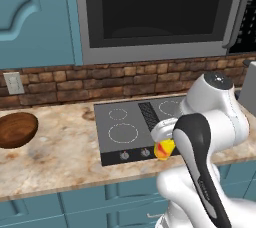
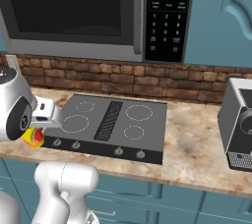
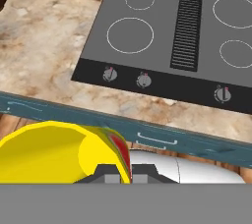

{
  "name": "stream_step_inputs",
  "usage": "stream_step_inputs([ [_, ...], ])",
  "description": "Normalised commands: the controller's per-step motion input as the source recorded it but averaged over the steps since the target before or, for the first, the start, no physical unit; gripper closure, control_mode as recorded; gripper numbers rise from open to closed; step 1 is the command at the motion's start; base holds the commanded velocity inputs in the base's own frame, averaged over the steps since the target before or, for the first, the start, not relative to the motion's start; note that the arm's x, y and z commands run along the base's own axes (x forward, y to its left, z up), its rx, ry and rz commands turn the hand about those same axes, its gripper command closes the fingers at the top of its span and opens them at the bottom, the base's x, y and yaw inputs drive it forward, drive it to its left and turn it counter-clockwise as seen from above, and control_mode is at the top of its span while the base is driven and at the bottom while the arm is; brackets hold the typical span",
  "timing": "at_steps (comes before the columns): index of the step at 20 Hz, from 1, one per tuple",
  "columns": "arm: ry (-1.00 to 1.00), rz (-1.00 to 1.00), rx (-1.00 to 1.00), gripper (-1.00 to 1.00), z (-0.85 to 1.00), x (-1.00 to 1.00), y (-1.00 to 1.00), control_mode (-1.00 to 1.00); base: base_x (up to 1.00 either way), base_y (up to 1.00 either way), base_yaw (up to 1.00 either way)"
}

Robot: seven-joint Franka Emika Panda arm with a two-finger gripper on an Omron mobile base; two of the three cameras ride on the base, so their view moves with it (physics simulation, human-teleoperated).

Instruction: Pick the cup and bowl from the counter and place them on the counter next to the sink.

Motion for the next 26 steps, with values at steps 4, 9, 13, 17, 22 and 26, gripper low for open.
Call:
stream_step_inputs([
  [4, 0.0, 0.0, 0.0, 1.0, 0.0, 0.0, 0.0, -1.0, 0.0, 0.0, 0.0],
  [9, 0.0, 0.0, 0.0, 1.0, 0.0, 0.0, 0.0, 1.0, -0.11, 0.0, 0.0],
  [13, 0.0, 0.0, 0.0, 1.0, 0.0, 0.0, 0.0, 1.0, -0.95, 0.05, 0.0],
  [17, 0.0, 0.0, 0.0, 1.0, 0.0, 0.0, 0.0, 1.0, -1.0, 0.0, 0.0],
  [22, 0.0, 0.0, 0.0, 1.0, 0.0, 0.0, 0.0, 1.0, -0.76, 0.0, -0.03],
  [26, 0.0, 0.0, 0.0, 1.0, 0.0, 0.0, 0.0, 1.0, -0.28, -0.15, -0.29],
])
